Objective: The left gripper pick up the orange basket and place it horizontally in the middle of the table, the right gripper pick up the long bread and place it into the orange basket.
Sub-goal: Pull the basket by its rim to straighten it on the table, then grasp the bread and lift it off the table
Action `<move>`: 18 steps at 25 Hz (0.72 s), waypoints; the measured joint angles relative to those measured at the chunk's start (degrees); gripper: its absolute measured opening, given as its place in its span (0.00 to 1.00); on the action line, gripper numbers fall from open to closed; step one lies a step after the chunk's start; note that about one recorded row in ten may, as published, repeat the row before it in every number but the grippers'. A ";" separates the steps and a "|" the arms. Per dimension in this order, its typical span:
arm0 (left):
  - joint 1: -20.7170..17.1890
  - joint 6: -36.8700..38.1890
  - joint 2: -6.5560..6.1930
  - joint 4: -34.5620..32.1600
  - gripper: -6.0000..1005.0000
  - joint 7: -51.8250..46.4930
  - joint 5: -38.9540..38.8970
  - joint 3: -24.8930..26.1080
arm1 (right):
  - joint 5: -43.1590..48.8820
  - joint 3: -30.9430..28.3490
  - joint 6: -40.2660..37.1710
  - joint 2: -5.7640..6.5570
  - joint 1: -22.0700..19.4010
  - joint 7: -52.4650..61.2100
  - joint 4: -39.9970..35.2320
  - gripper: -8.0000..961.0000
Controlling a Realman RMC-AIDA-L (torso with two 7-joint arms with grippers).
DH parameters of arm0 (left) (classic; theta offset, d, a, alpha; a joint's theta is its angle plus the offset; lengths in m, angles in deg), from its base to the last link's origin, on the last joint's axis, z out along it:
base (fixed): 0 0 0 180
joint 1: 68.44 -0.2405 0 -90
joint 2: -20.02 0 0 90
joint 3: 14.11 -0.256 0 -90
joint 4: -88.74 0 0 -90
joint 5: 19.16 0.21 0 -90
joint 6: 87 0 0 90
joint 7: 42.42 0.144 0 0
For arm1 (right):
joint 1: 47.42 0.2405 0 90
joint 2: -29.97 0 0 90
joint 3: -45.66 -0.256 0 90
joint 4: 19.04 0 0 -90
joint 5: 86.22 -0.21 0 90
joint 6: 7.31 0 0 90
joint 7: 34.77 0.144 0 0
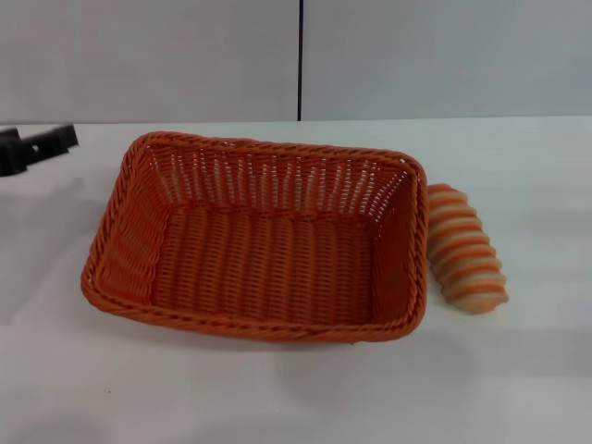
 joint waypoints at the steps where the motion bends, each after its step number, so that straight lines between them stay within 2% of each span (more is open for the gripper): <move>1: 0.11 -0.07 0.00 1.29 0.71 2.97 -2.50 1.16 | 0.11 2.52 0.18 -0.03 -0.04 5.28 -3.66 0.48; 2: 0.34 -0.14 0.01 3.51 0.76 7.50 -6.74 2.64 | 0.34 5.05 0.65 0.00 -0.04 10.46 -7.25 0.48; 5: 1.21 0.16 -0.01 10.61 0.78 18.87 -18.15 5.68 | 4.82 14.06 3.31 0.03 -0.05 29.15 -21.40 0.48; 6: 1.75 1.00 -0.04 14.36 0.79 24.98 -24.18 6.68 | 10.16 18.50 4.24 0.08 0.03 39.53 -30.06 0.48; 7: 2.38 2.22 -0.08 18.04 0.80 31.00 -28.74 7.56 | 10.16 18.50 4.24 0.08 0.03 39.53 -30.06 0.48; 8: 2.98 3.56 -0.08 21.28 0.81 35.76 -32.68 8.36 | 17.38 23.09 4.35 0.08 0.44 51.29 -39.01 0.48; 9: 3.82 5.27 -0.02 24.87 0.81 40.98 -36.22 9.14 | 17.38 23.09 4.35 0.08 0.44 51.29 -39.01 0.48; 11: 5.62 9.00 0.05 32.00 0.81 50.27 -42.16 10.62 | 27.30 29.72 3.56 0.09 1.35 66.42 -50.34 0.48; 12: 6.62 11.24 0.04 35.89 0.81 54.64 -44.57 11.39 | 27.30 29.72 3.56 0.09 1.35 66.42 -50.34 0.48; 15: 9.14 17.38 -0.01 44.94 0.81 64.30 -48.84 14.03 | 37.05 36.11 0.49 0.09 2.98 78.07 -59.40 0.47; 16: 9.73 19.06 -0.01 47.27 0.81 66.79 -49.64 14.82 | 42.51 39.13 -3.06 0.10 4.47 83.32 -63.25 0.47; 17: 10.61 21.90 -0.02 50.34 0.81 71.32 -50.48 15.88 | 42.51 39.13 -3.06 0.10 4.47 83.32 -63.25 0.47; 18: 10.61 21.90 -0.02 50.34 0.81 71.32 -50.48 15.88 | 45.06 40.75 -5.27 0.25 5.51 85.71 -64.55 0.47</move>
